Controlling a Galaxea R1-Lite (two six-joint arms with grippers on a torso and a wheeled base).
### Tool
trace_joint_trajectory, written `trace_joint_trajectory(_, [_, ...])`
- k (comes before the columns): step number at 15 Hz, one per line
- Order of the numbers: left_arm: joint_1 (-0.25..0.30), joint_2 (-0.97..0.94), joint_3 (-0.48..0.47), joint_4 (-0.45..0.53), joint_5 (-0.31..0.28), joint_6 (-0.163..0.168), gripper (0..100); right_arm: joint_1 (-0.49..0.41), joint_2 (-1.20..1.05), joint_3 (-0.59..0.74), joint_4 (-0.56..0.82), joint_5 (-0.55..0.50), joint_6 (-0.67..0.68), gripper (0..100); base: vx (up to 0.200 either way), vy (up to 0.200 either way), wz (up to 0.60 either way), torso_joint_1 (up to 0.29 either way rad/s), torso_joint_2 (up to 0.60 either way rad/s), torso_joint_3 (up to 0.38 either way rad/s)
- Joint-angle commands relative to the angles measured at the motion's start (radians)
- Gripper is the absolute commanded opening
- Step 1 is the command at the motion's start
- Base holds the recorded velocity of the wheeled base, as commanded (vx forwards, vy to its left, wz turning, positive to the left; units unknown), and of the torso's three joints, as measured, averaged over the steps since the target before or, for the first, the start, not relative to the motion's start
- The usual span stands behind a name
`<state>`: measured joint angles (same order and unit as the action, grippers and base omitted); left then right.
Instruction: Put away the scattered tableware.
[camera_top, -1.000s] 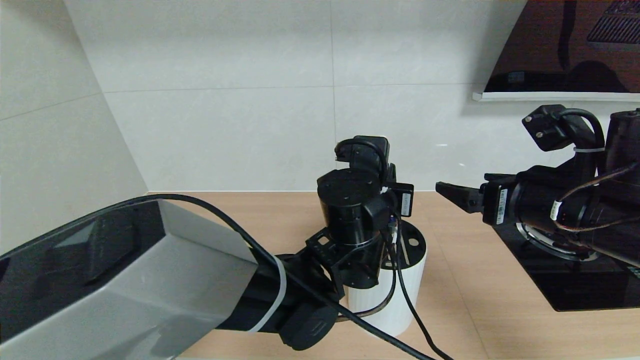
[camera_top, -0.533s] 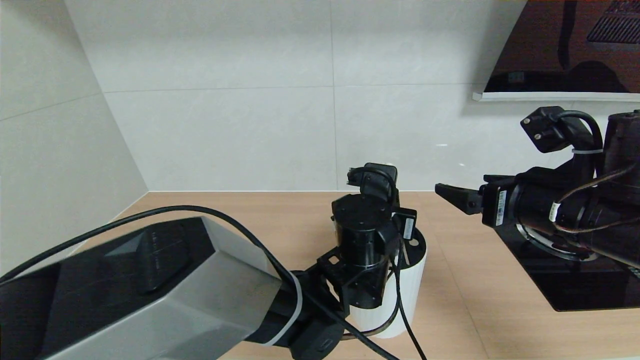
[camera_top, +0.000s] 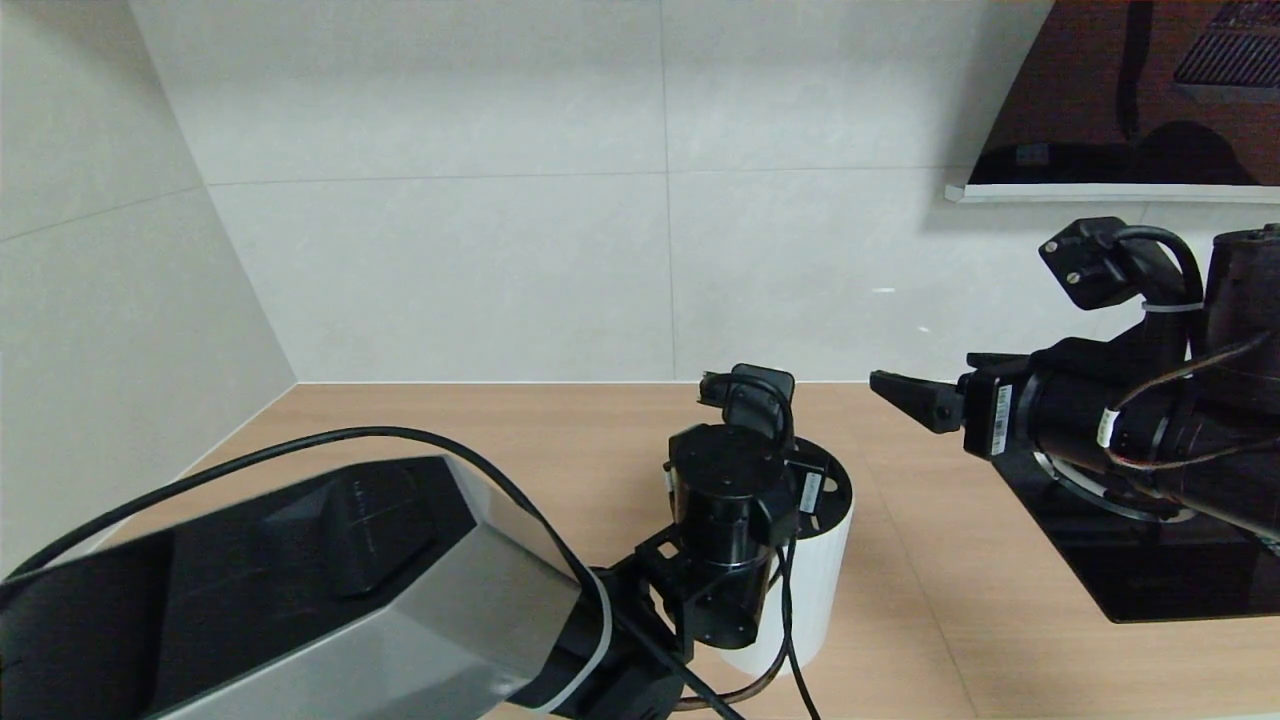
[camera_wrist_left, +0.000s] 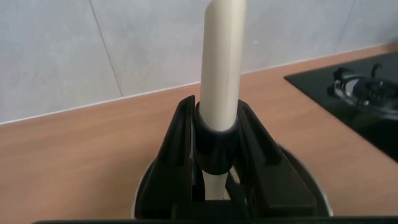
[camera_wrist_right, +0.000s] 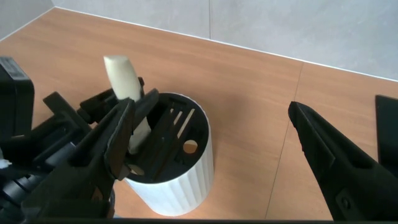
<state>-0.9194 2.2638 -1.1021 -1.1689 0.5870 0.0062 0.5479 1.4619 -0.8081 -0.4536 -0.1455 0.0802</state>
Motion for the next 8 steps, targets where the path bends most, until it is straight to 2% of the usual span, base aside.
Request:
trace_joint_trajectory(1, [-0.001,0.000,0.010,0.000,0.000,0.000,0,0.001,0.002,0.001,0.000,0.000,0.001,100,0.000,0.000,0.00,0.000,0.00,0.000])
trace_joint_trajectory(7, [-0.001,0.002,0.013,0.000,0.000,0.001,0,0.001,0.002,0.006,-0.002,0.001,0.000,100,0.000,0.000,0.00,0.000,0.00,0.000])
trace_joint_trajectory(8, [-0.001,0.002,0.013,-0.001,0.000,0.003,100,0.001,0.002,0.007,-0.002,0.001,0.000,100,0.000,0.000,0.00,0.000,0.00,0.000])
